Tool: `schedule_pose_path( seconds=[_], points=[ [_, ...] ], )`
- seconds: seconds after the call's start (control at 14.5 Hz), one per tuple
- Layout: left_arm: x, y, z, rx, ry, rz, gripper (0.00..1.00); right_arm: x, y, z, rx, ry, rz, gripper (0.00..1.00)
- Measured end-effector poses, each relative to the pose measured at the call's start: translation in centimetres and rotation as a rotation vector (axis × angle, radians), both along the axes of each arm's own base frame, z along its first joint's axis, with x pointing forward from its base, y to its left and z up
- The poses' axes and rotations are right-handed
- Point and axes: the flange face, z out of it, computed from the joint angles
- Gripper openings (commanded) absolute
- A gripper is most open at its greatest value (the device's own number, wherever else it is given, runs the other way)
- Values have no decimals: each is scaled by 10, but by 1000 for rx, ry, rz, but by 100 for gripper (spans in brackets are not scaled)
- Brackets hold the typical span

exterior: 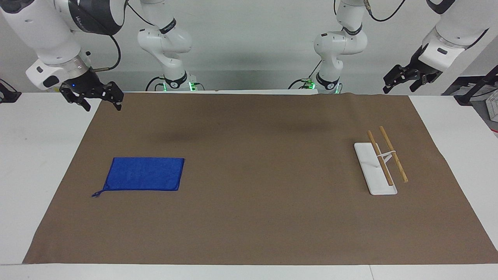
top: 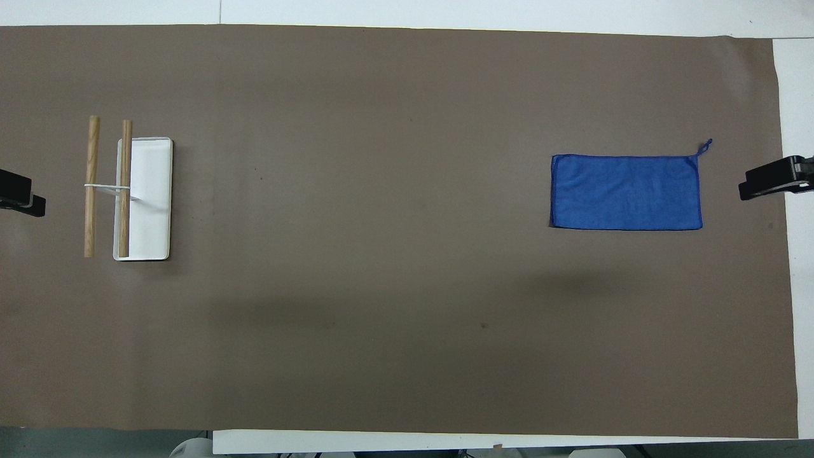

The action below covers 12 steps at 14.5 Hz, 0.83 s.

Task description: Right arm passes towel to left arm to hang

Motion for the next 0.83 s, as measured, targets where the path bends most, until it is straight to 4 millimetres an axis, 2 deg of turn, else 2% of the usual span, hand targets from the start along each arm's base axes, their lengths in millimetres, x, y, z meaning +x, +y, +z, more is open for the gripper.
schedule_pose_path(
  seconds=[0.28,0.48,0.62,0.83],
  points=[
    [0,0,0,0,0,0,100,0,-1,0,0,1,-1,100],
    [0,0,0,0,0,0,100,9,-2,-15,0,3,-1,100],
    [0,0,0,0,0,0,100,25,-6,-49,0,12,-3,100],
    [0,0,0,0,0,0,100,48,-21,-125,1,-13,40,100]
  ],
)
